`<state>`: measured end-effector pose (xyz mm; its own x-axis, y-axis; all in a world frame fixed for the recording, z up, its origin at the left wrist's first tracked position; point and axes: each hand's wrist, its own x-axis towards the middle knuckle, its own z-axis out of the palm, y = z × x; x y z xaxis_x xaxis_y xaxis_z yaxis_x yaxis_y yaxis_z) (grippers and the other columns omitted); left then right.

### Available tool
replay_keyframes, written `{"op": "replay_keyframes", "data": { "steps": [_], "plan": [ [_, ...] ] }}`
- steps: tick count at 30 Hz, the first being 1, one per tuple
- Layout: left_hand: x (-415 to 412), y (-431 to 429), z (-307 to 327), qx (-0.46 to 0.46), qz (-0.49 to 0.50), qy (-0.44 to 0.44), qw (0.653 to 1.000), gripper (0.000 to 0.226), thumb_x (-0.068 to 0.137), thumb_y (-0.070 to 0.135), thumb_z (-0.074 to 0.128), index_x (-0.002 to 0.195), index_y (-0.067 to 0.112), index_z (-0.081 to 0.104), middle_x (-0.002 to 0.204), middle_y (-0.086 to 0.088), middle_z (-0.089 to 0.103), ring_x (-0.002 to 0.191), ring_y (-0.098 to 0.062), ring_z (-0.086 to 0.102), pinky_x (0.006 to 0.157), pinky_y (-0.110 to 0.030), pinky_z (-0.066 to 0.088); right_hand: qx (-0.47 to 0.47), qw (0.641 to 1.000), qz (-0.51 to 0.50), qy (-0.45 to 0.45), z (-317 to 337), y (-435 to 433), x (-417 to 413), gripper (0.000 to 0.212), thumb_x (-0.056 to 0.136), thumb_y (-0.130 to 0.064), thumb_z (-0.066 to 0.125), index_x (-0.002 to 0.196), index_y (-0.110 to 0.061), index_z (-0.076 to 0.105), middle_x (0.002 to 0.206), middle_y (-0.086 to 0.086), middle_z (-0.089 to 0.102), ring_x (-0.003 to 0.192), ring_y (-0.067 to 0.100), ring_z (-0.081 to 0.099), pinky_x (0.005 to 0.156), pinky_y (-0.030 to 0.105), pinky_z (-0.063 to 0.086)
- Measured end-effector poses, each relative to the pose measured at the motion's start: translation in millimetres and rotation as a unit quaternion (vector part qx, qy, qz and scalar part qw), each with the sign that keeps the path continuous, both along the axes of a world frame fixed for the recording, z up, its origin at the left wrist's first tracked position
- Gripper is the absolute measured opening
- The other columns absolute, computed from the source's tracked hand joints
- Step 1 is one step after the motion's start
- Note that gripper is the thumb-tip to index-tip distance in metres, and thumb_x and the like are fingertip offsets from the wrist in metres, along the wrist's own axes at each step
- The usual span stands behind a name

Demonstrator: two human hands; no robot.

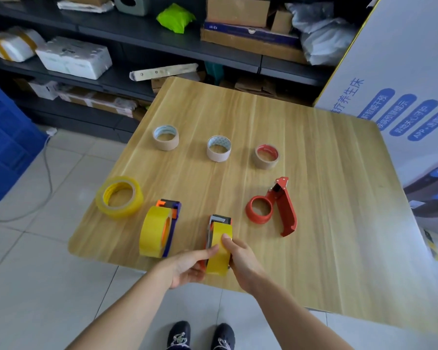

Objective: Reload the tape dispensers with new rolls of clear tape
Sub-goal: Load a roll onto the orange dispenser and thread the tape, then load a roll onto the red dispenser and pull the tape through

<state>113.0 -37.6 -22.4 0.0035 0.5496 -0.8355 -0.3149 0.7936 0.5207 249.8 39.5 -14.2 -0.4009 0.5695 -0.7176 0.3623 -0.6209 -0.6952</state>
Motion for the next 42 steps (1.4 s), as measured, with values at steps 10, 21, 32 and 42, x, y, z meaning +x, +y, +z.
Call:
{"op": "replay_keyframes", "data": {
  "steps": [10,21,32,42],
  "plan": [
    [-0.6,-0.6,21.6,-0.029,-0.105,0.116,0.987,0.101,0.039,0.085,0.067,0.107,0.011,0.060,0.101,-0.003,0.065,0.091,-0.019,0.060,0.075,-0.031,0.051,0.043,0.994,0.051,-0.081,3.9,5.8,3.3,0.054,0.085,-0.057,0.062,0.120,-0.016,0.054,0.120,0.002,0.062,0.115,0.024,0.058,0.105,0.044,0.045],
    [6.2,16.0,63.0,0.028,-0.211,0.414,0.885,0.032,0.084,0.051,0.062,0.090,0.019,0.057,0.094,0.000,0.061,0.088,-0.020,0.057,0.064,-0.028,0.038,0.325,0.882,0.272,-0.207,36.8,28.1,-14.9,0.054,0.090,-0.039,0.058,0.137,-0.016,0.047,0.134,0.008,0.052,0.124,0.025,0.048,0.096,0.033,0.043],
    [-84.0,-11.4,105.4,0.005,-0.186,0.649,0.738,0.034,0.093,0.038,0.054,0.119,0.017,0.062,0.126,-0.006,0.057,0.117,-0.029,0.053,0.090,-0.038,0.049,0.476,0.730,0.445,-0.206,75.7,27.9,-97.3,0.049,0.096,-0.037,0.052,0.139,-0.013,0.045,0.138,0.009,0.048,0.131,0.027,0.039,0.106,0.037,0.039],
    [-179.5,-39.4,74.5,-0.079,-0.235,0.671,0.699,0.033,0.090,0.023,0.053,0.122,0.019,0.060,0.123,-0.003,0.056,0.121,-0.024,0.049,0.089,-0.036,0.047,0.499,0.659,0.529,-0.193,69.6,9.5,-205.8,0.048,0.095,-0.033,0.055,0.139,-0.015,0.046,0.141,0.009,0.045,0.137,0.026,0.033,0.107,0.038,0.038]
  ]
}}
